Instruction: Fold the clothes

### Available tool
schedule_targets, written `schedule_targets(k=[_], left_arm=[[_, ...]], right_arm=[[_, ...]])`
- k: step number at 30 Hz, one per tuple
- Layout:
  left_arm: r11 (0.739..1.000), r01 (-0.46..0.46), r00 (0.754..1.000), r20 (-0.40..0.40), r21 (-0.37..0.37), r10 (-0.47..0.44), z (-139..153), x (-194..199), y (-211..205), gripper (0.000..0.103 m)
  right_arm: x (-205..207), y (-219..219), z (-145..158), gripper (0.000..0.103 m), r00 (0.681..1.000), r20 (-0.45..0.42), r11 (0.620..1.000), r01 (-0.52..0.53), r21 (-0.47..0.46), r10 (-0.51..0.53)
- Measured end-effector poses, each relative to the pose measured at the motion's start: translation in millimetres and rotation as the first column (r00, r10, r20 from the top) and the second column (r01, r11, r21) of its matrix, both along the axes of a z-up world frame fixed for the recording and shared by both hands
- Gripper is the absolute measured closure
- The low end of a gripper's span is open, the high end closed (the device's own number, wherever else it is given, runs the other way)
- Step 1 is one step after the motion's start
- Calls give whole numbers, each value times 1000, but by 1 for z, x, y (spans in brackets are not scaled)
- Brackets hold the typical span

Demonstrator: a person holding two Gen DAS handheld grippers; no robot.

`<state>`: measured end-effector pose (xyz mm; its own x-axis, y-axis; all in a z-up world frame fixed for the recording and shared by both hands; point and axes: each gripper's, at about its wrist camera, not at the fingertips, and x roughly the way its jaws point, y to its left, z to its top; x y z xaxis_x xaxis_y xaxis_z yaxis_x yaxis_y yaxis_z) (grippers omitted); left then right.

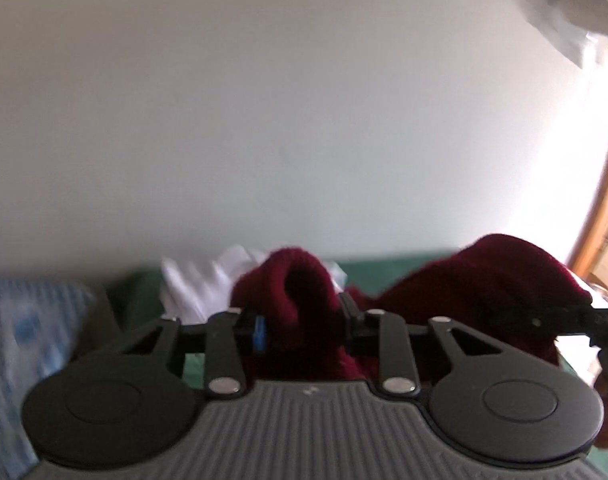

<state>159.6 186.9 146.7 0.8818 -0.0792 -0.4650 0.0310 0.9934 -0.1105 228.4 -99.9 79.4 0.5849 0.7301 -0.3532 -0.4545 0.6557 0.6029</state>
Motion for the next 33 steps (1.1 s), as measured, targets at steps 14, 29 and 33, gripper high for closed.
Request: schedule_targets(k=[14, 29, 33], left_arm=[[986, 148, 975, -157, -75, -158, -95, 53, 24, 82], [981, 194, 973, -136, 33, -187, -126, 29, -39, 4], [987, 116, 977, -193, 111, -93, -133, 63, -46, 3]], right_arm=[[34, 33, -43, 66, 975, -42, 974, 213, -76, -216], [-2, -6, -69, 35, 926, -177, 942, 316, -117, -333], [15, 20, -70, 35, 905, -239, 923, 293, -248, -351]])
